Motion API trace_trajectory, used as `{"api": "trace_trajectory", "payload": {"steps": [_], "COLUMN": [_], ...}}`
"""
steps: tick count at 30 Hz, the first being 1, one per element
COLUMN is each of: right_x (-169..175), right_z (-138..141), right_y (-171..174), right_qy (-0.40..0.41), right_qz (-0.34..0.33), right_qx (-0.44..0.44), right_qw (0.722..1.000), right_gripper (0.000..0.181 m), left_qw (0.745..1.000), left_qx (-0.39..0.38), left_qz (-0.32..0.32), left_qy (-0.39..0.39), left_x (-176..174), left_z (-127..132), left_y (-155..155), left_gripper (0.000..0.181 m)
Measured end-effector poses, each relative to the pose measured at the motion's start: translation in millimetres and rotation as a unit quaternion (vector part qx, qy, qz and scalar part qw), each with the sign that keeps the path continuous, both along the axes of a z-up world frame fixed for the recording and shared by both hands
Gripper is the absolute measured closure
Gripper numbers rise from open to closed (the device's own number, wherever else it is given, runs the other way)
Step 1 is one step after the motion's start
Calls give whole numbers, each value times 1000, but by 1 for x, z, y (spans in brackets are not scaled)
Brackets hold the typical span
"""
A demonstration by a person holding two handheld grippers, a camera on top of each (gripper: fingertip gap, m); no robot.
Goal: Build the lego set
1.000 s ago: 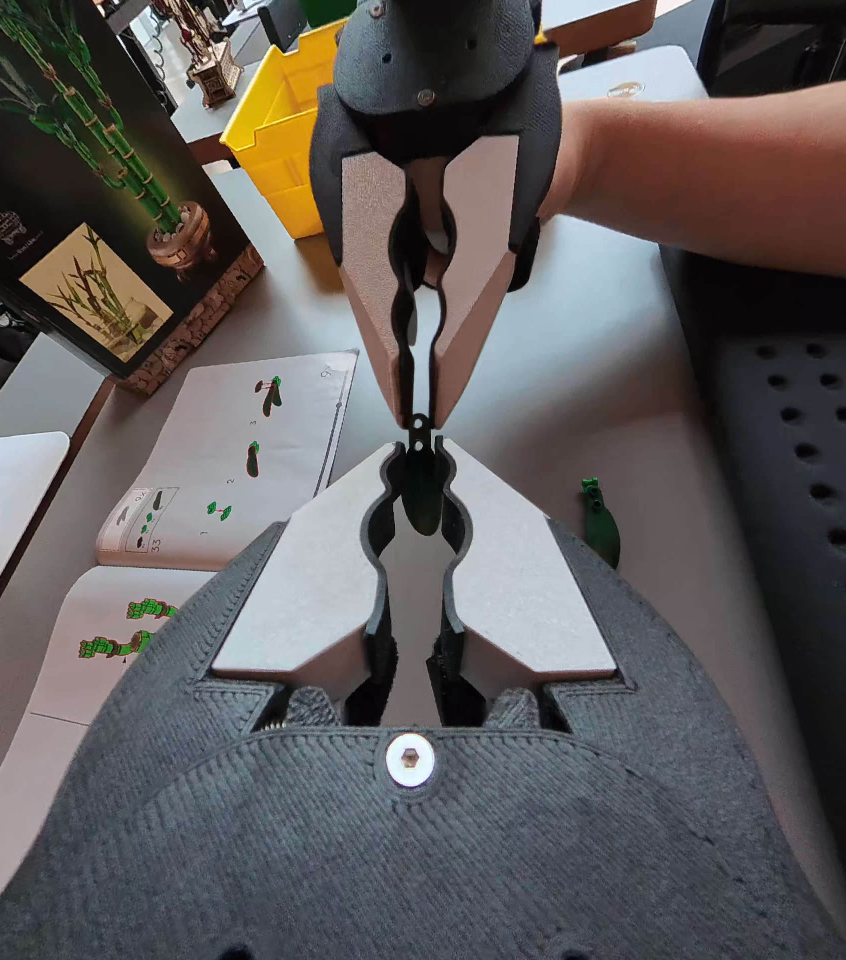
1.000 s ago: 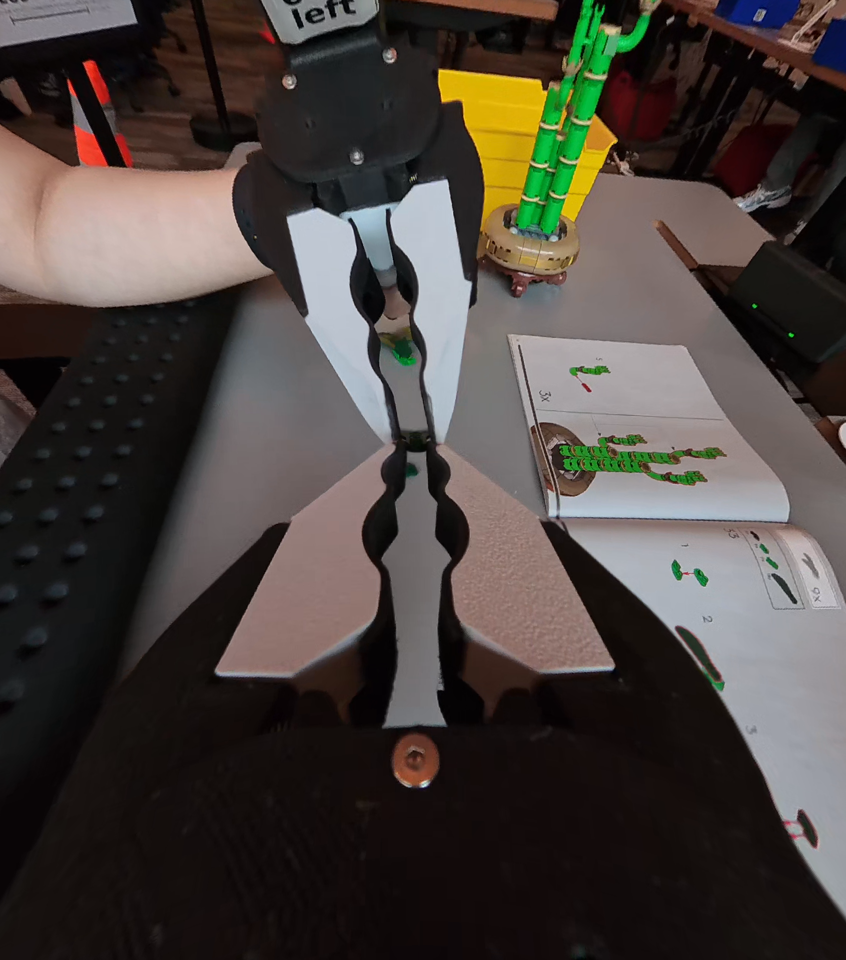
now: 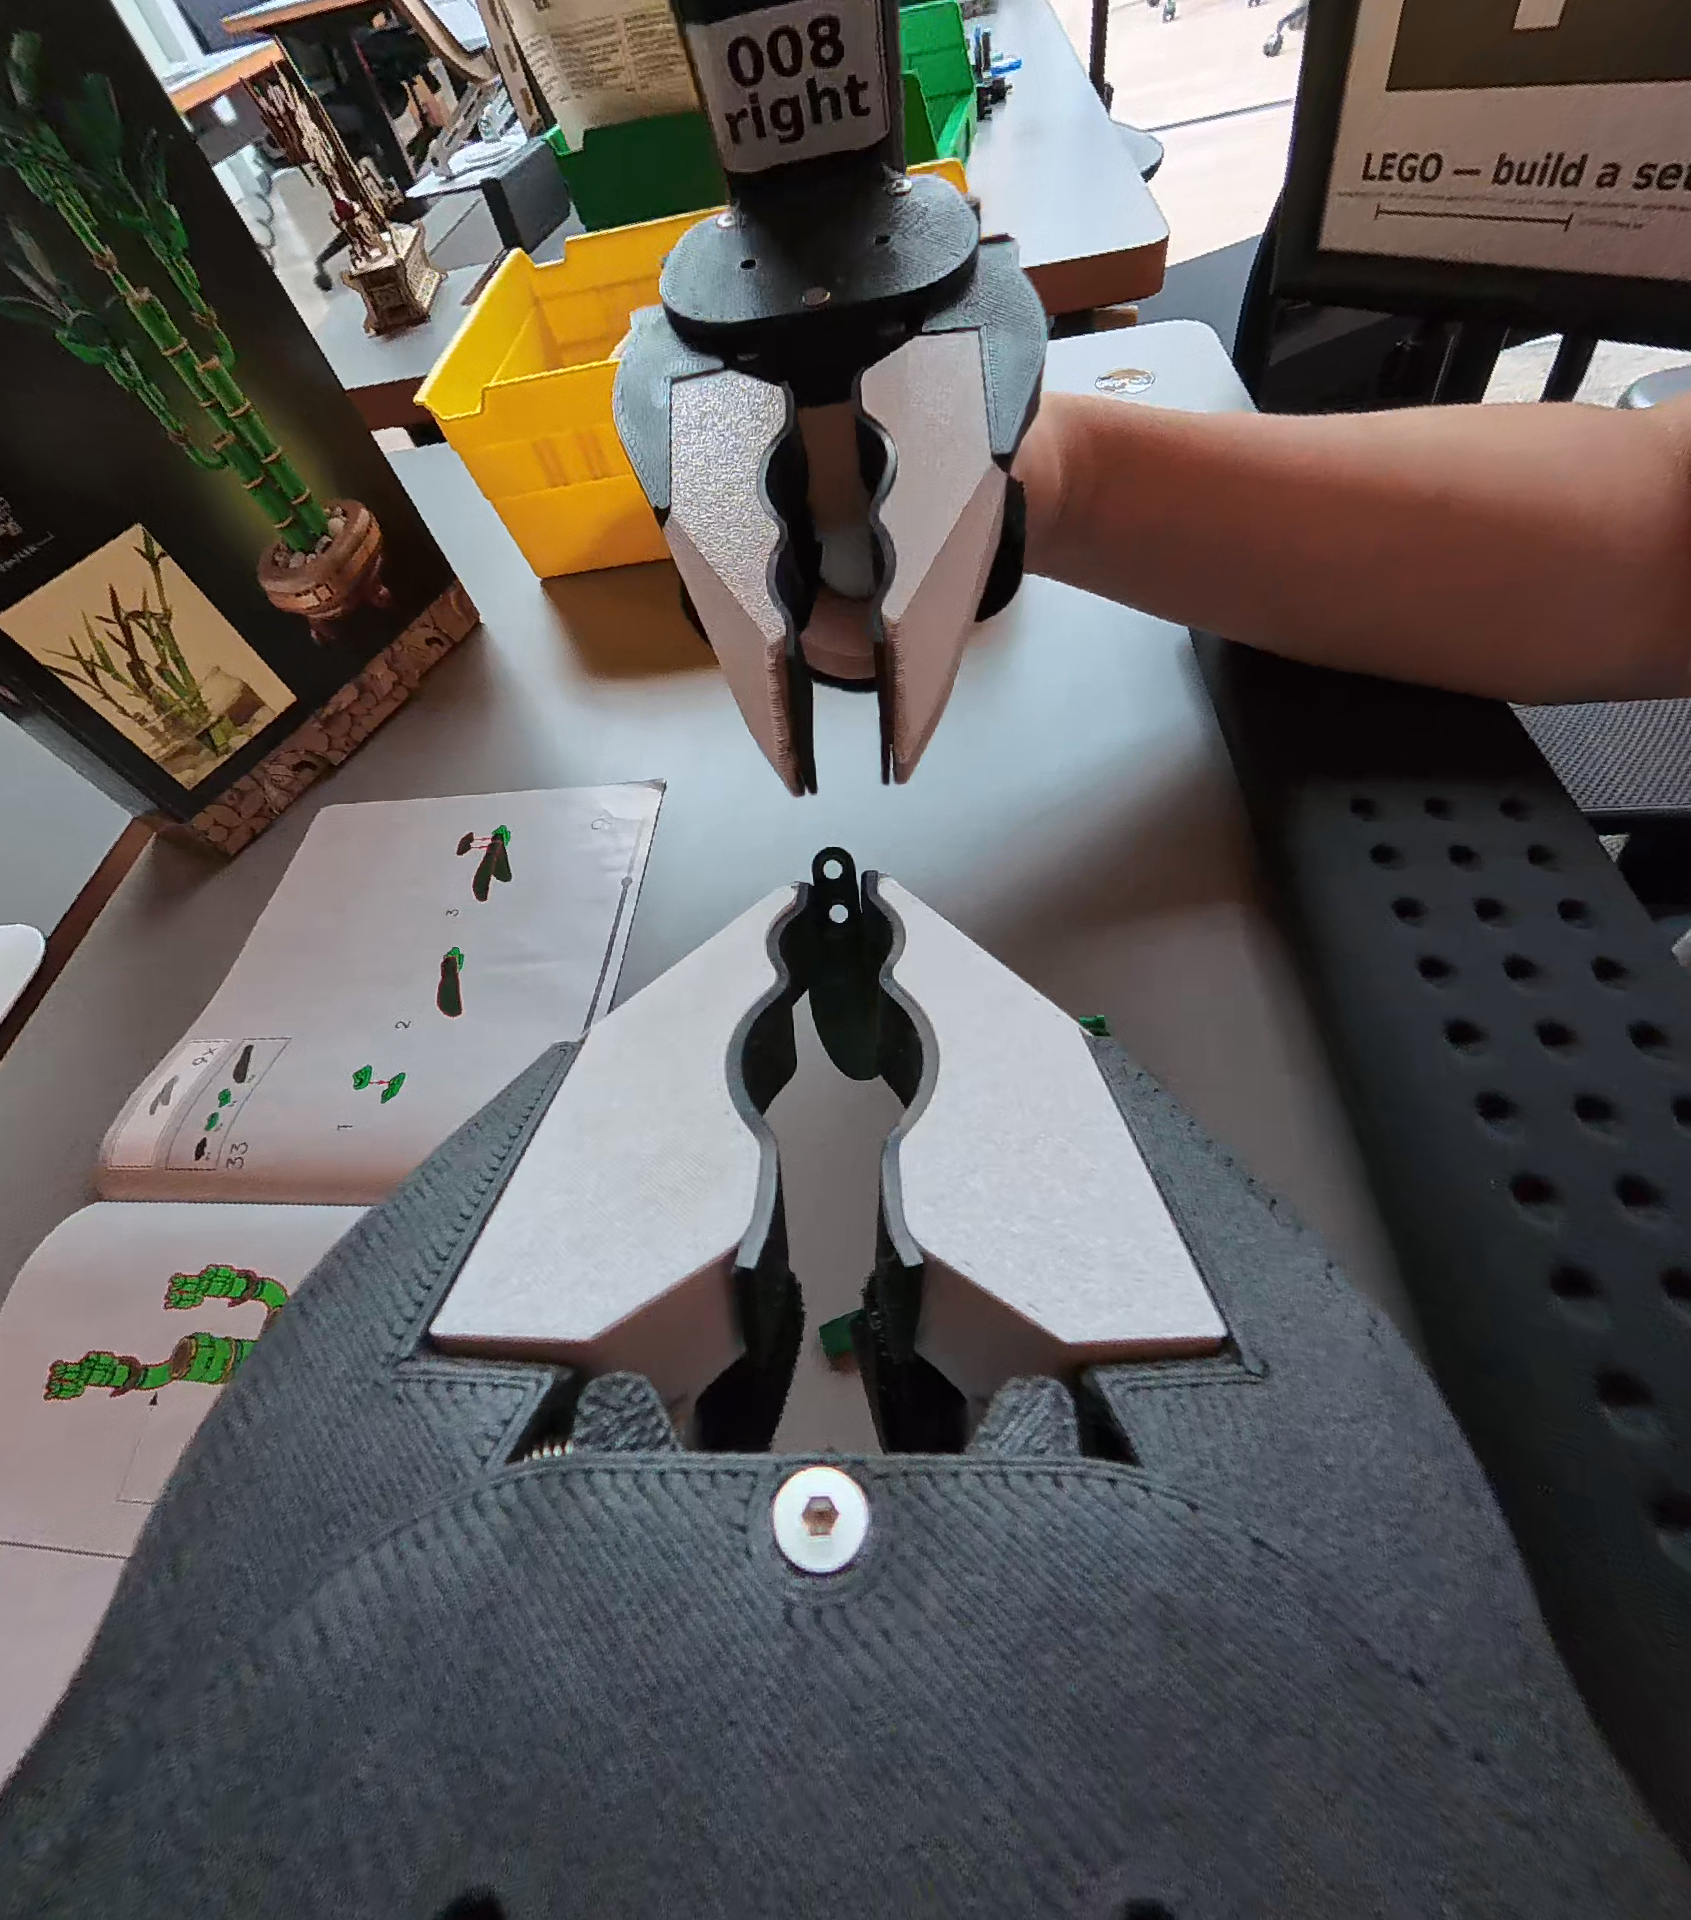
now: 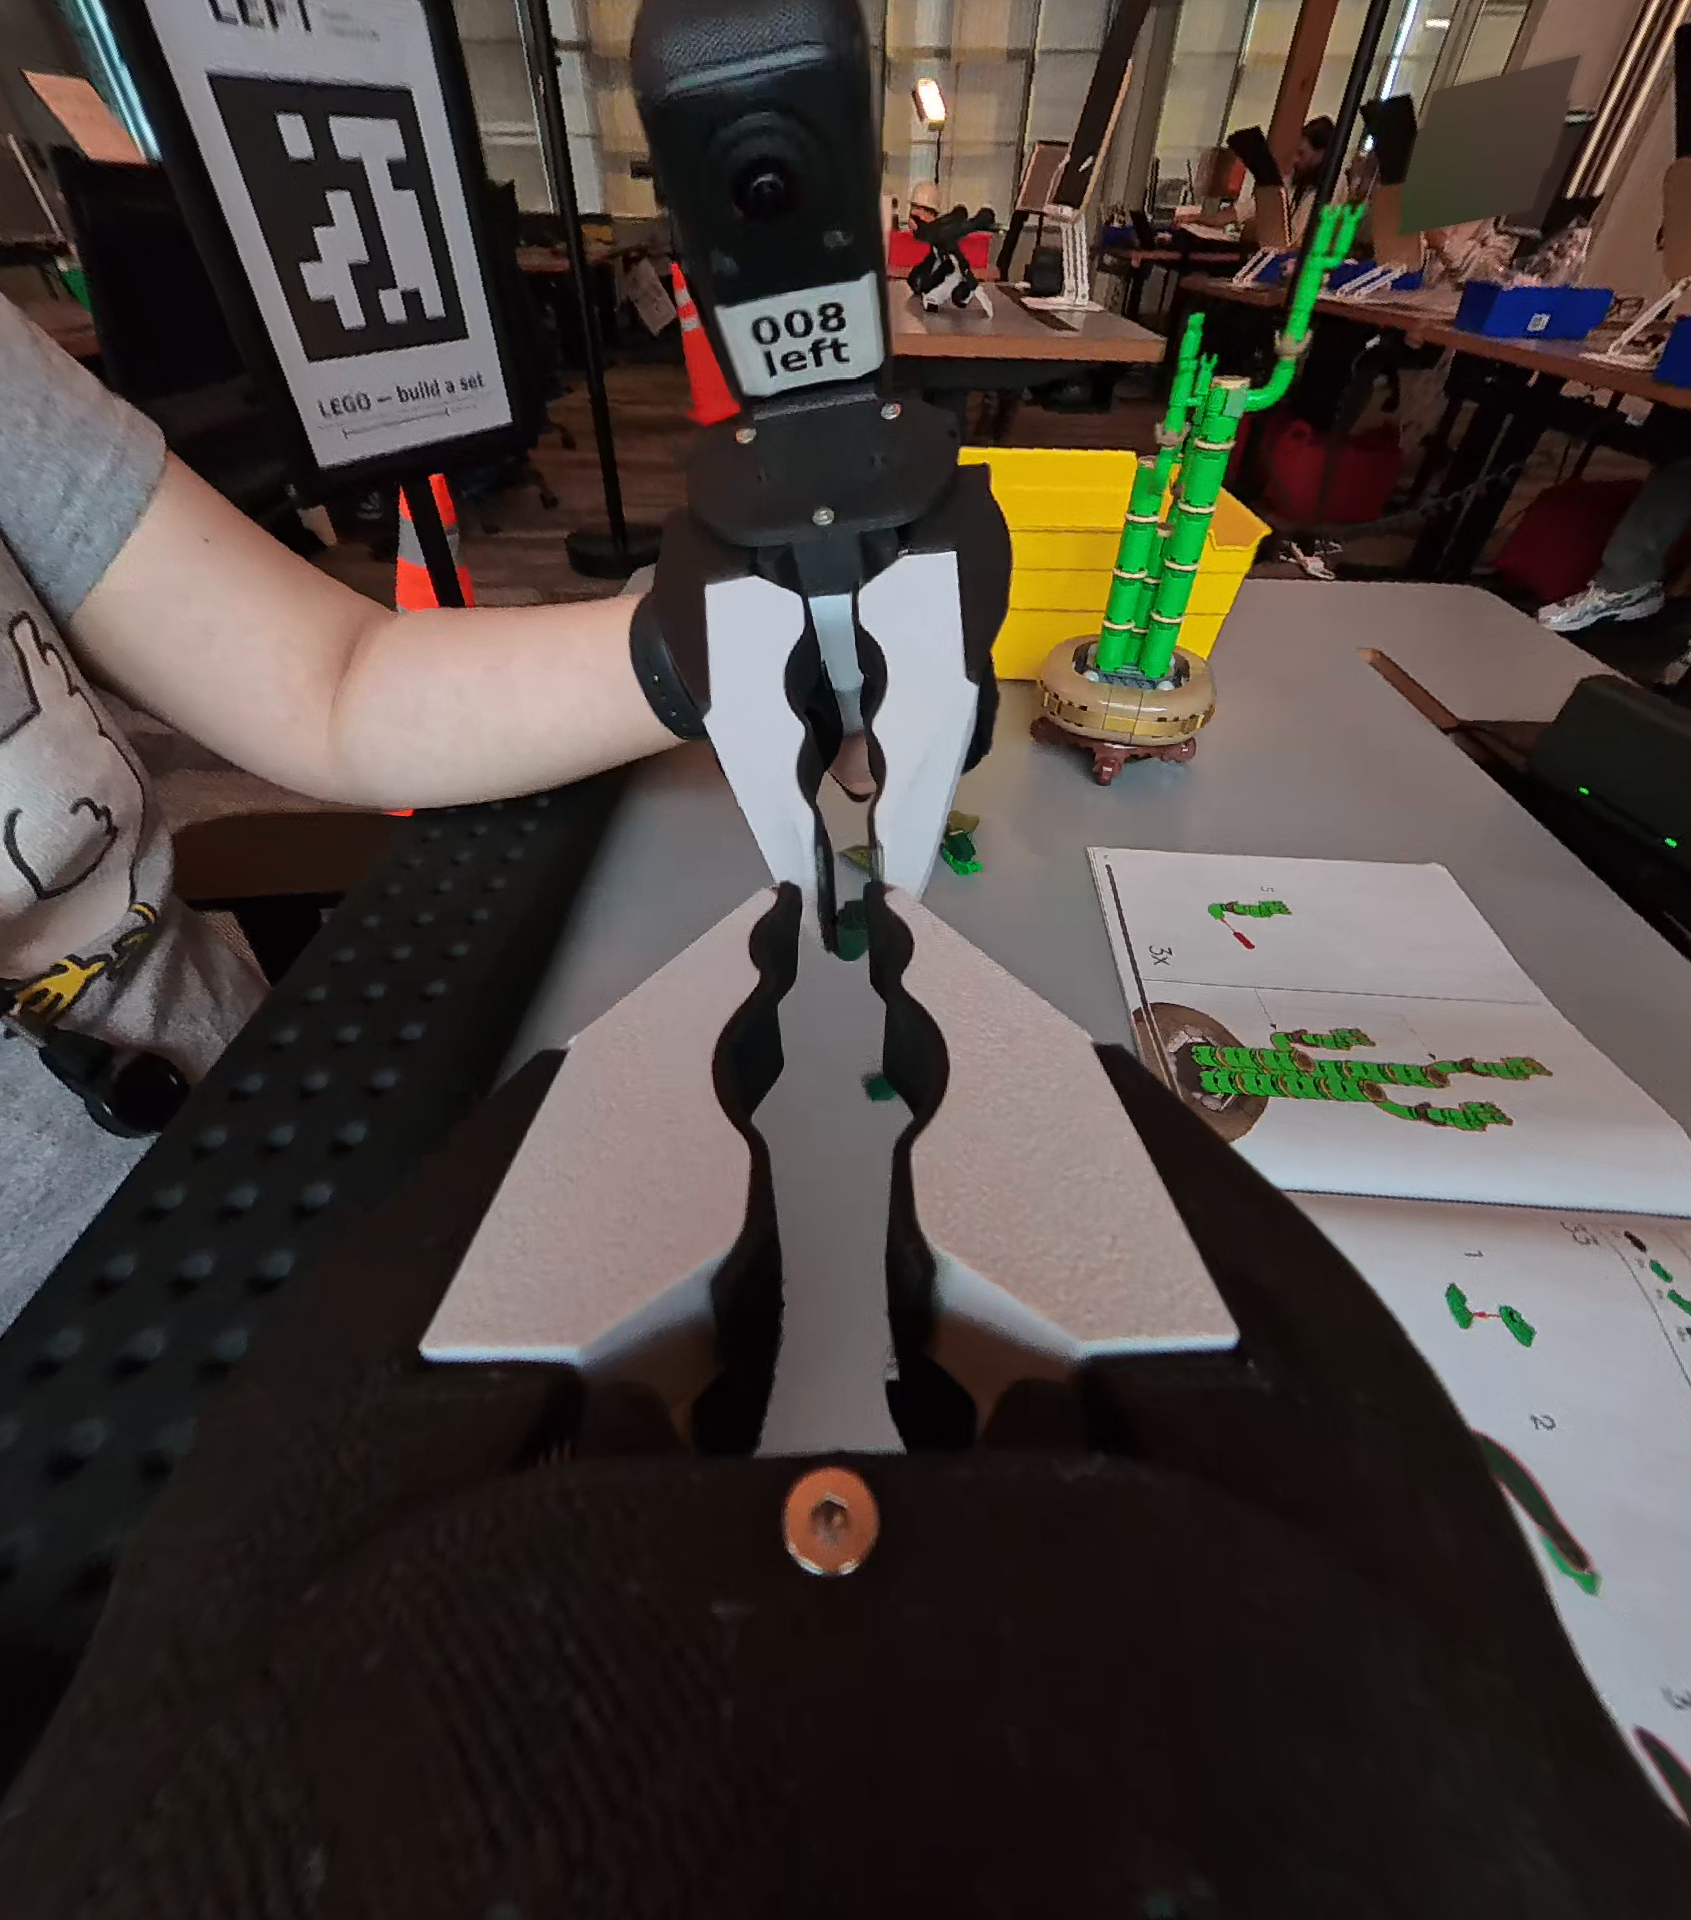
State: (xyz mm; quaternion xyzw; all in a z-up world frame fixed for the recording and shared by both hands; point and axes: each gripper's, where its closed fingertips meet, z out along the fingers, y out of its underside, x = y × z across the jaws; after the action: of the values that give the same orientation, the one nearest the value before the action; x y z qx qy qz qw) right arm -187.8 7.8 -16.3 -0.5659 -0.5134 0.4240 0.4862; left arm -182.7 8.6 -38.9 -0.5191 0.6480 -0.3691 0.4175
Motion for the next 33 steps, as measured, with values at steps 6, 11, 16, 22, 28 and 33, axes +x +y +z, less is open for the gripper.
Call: {"api": "trace_trajectory", "payload": {"steps": [6, 11, 16, 22, 28, 33], "right_x": [-3, -4, -5, -5, -7, -5], "right_z": [-11, -14, -15, -14, -17, -14], "right_y": [-1, 2, 2, 5, 2, 0], "right_qy": [-37, -42, -42, -36, -43, -38], "right_qz": [-3, -7, -5, -12, 0, 3], "right_qx": [17, 6, 3, -2, -20, -26], "right_qw": [999, 999, 999, 999, 999, 999], "right_gripper": [169, 170, 175, 171, 176, 176], "left_qw": [1000, 1000, 1000, 999, 999, 999], "left_qx": [-16, -21, -26, -36, -35, -45], "left_qz": [-15, -14, -13, -12, -17, -25], "left_qy": [7, 7, 8, 1, 7, -11], "left_x": [0, 1, 1, 2, 0, -1], "left_z": [-3, -3, -4, -1, -4, 2], "left_y": [-6, -5, -5, -5, -6, -8], "left_gripper": [174, 174, 175, 175, 175, 169]}}
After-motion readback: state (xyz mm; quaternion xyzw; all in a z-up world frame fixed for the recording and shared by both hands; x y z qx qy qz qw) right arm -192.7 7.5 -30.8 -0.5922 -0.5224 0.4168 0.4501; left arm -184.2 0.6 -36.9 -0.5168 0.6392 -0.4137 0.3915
